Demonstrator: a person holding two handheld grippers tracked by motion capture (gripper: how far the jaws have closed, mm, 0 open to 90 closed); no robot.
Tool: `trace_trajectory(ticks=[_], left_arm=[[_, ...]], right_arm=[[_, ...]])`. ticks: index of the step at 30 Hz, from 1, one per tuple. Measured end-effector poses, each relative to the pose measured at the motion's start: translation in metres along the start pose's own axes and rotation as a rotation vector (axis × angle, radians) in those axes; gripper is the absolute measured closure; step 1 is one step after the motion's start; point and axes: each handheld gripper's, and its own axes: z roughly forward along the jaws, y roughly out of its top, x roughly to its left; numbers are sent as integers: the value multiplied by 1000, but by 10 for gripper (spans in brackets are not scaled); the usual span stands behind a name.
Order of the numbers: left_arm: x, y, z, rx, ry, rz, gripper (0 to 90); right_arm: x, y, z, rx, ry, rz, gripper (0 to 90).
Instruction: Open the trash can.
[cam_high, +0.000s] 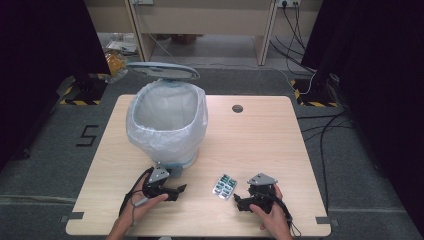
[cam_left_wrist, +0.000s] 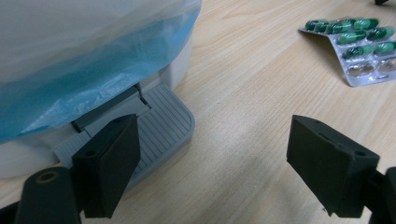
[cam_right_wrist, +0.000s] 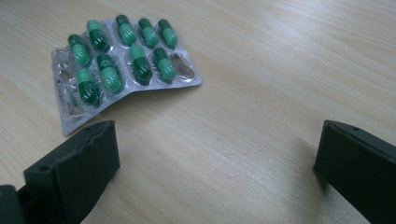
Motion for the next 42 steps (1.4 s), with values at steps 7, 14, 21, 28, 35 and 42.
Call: trace_trajectory(ticks=[7,14,21,28,35,42], left_arm=[[-2,0,0,7,13,16,169],[-5,1,1,27,37,51,168],[-14,1,5,65,100,141,167],[-15,1,5,65,100,137,164],[-15,1,5,67,98,137,164],[-14,1,4,70,99,142,163]], right_arm=[[0,0,0,0,0,0,2],[0,0,-1,-11,-20,16,66],[4,0,-6,-82,23,53,148],[15,8,-15,-134,75,-8,151],[27,13,-16,-149,108,-31,150],[34,15,-12,-141,107,-39,151]])
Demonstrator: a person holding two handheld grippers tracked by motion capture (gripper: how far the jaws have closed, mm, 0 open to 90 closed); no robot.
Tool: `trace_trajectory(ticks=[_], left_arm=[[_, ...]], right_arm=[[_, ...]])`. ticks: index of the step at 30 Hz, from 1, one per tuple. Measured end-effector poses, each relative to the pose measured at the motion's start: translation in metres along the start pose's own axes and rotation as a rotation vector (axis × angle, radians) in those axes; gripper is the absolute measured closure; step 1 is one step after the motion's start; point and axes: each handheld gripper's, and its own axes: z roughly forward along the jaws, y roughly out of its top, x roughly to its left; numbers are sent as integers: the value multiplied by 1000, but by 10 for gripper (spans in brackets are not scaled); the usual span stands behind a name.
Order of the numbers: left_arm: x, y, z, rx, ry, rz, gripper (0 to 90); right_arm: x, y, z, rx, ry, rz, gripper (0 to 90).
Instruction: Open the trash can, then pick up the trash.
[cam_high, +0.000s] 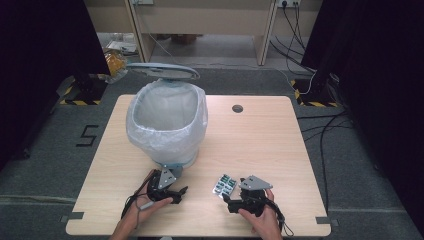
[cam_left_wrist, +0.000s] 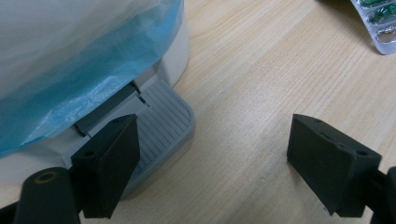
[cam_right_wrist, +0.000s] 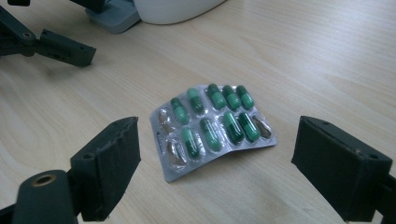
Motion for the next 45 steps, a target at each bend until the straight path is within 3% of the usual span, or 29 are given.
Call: trace_trajectory(ticks=[18,27,35,36,45], left_arm=[[0,0,0,0,1,0,164],[0,0,0,-1,-3,3,164],[0,0,0,-1,-3,3,164],[0,0,0,-1,-3,3,164],[0,0,0,-1,-4,3,164]], right_arm=[[4,8,17,28,6,-33,152],[0,17,29,25,37,-66,153],[-1,16,43,71,5,-79,150],[-2,14,48,110,5,-69,96],[-1,13,47,107,-4,-61,156]])
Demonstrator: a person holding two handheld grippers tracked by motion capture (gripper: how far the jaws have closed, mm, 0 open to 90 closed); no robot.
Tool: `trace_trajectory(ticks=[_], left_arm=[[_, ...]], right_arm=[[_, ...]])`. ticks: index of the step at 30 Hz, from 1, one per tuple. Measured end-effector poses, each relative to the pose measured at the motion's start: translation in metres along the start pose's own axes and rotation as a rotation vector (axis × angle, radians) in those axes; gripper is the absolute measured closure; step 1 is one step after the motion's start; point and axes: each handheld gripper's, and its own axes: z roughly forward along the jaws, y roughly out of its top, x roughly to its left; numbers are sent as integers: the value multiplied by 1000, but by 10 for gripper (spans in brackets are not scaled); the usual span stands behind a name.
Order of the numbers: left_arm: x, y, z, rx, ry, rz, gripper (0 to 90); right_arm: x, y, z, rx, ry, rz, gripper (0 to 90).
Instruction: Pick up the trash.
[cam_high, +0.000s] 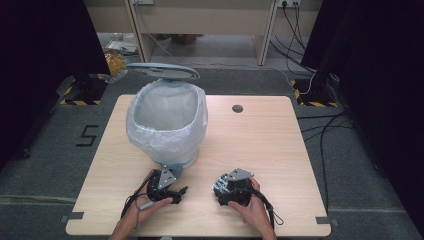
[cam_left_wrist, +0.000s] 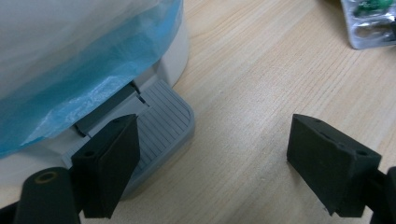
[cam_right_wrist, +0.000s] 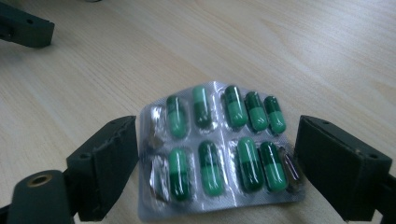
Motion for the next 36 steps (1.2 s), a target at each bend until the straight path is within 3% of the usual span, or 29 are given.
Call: trace_trajectory(ticks=[8,16,25,36], left_arm=[[0,0,0,0,0,0,164],[0,0,0,0,-1,1,164],[0,0,0,-1,1,1,164],[0,0,0,-3,2,0,164]], right_arm=[[0,-1,-2,-19,-3,5,284],[1,-1,-4,-39,-25,9,330],[-6,-1,-14,-120,-57,45,344],[-9,8,-28,-168,-68,55,342]])
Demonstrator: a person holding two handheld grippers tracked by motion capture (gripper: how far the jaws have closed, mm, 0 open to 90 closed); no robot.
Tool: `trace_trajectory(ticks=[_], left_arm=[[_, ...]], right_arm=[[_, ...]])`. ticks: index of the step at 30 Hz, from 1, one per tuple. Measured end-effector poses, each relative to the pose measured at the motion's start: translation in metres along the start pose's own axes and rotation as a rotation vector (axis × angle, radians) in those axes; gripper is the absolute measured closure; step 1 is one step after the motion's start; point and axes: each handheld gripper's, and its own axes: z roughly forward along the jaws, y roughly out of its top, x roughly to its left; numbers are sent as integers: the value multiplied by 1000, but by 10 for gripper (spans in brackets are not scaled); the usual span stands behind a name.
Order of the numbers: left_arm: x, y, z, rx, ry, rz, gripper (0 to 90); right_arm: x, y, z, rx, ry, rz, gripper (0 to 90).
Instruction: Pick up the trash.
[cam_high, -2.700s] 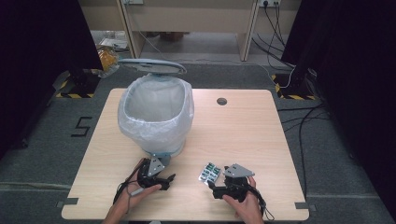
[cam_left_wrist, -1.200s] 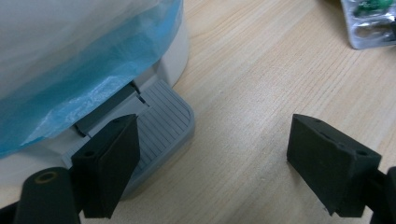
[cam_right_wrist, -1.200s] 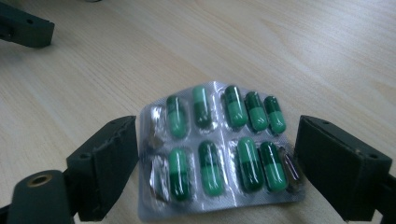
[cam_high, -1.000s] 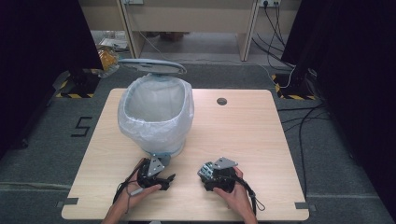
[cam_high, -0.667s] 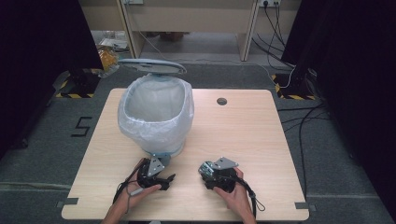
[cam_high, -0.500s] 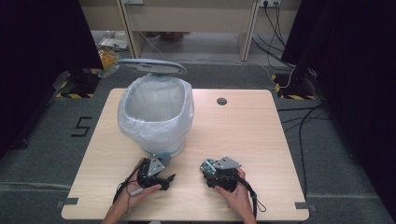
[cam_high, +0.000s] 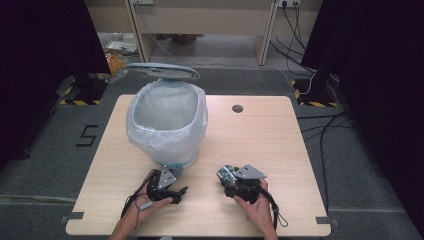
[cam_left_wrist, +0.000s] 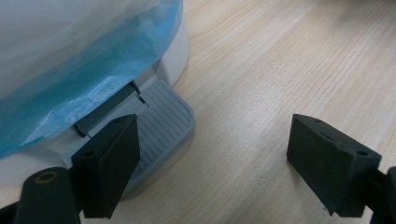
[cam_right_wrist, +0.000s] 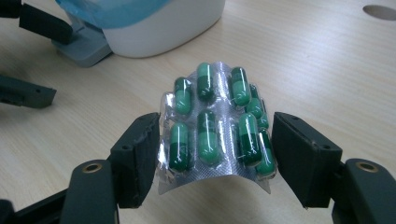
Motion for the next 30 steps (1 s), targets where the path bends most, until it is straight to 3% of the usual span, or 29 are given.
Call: trace_trajectory(ticks=[11,30], left_arm=[[0,0,0,1,-2,0,164],[0,0,0,-2,1,0,164]], right_arm=[[-18,20,-15,-62,-27,11,340],[-27,57,-27,-136,-37,19,336]])
